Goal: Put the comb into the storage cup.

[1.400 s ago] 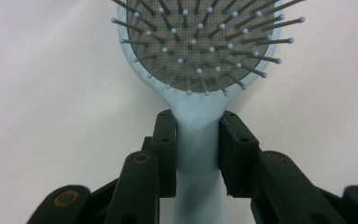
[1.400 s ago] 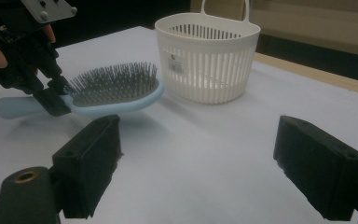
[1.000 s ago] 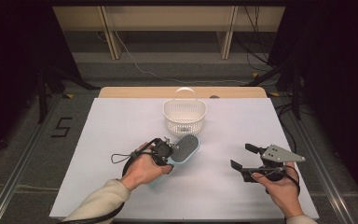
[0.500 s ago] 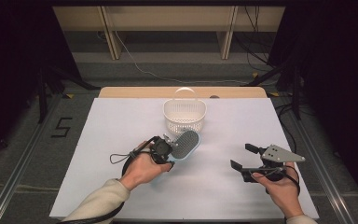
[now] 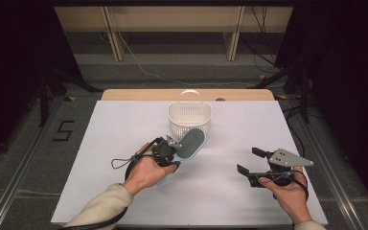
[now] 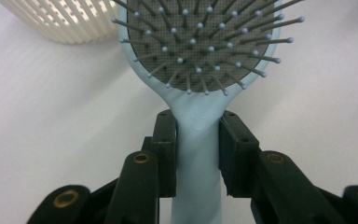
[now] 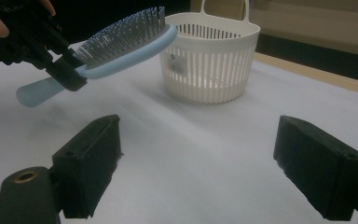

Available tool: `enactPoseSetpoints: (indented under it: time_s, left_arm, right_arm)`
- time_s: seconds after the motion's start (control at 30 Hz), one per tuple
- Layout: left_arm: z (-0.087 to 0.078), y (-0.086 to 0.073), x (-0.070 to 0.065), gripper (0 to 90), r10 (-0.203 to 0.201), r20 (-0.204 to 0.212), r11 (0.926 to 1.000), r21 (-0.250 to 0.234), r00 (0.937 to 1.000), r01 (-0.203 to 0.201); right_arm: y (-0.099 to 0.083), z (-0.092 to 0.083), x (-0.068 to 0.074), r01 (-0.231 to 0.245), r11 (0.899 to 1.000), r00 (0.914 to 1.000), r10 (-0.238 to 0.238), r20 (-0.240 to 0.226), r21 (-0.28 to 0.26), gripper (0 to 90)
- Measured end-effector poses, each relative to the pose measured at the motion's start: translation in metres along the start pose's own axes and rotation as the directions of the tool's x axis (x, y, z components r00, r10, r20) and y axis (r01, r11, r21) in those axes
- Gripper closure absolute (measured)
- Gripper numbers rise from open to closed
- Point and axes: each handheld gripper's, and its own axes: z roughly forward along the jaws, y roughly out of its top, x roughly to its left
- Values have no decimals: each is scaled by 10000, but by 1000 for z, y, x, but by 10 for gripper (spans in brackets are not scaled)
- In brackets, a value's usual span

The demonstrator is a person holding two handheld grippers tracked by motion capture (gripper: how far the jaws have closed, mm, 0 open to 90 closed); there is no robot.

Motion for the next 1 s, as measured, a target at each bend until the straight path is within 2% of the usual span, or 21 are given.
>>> enactPoseSetpoints:
  time_s: [0.4, 0.67, 1.0]
  left_arm:
    - [-3, 1, 1, 698, -40, -146, 9987, -512, 9999, 32]
    - [-5, 2, 4, 698, -181, -65, 9962, -849, 9998, 175]
    - [-7, 2, 5, 698, -186, -247, 9926, -1203, 9995, 155]
  right_arm:
    - [0, 0, 0, 2, 10000, 10000, -2, -3, -6, 155]
    - [0, 0, 0, 13, 10000, 10000, -13, 1, -4, 155]
    - [0, 0, 0, -3, 10000, 10000, 3, -12, -18, 155]
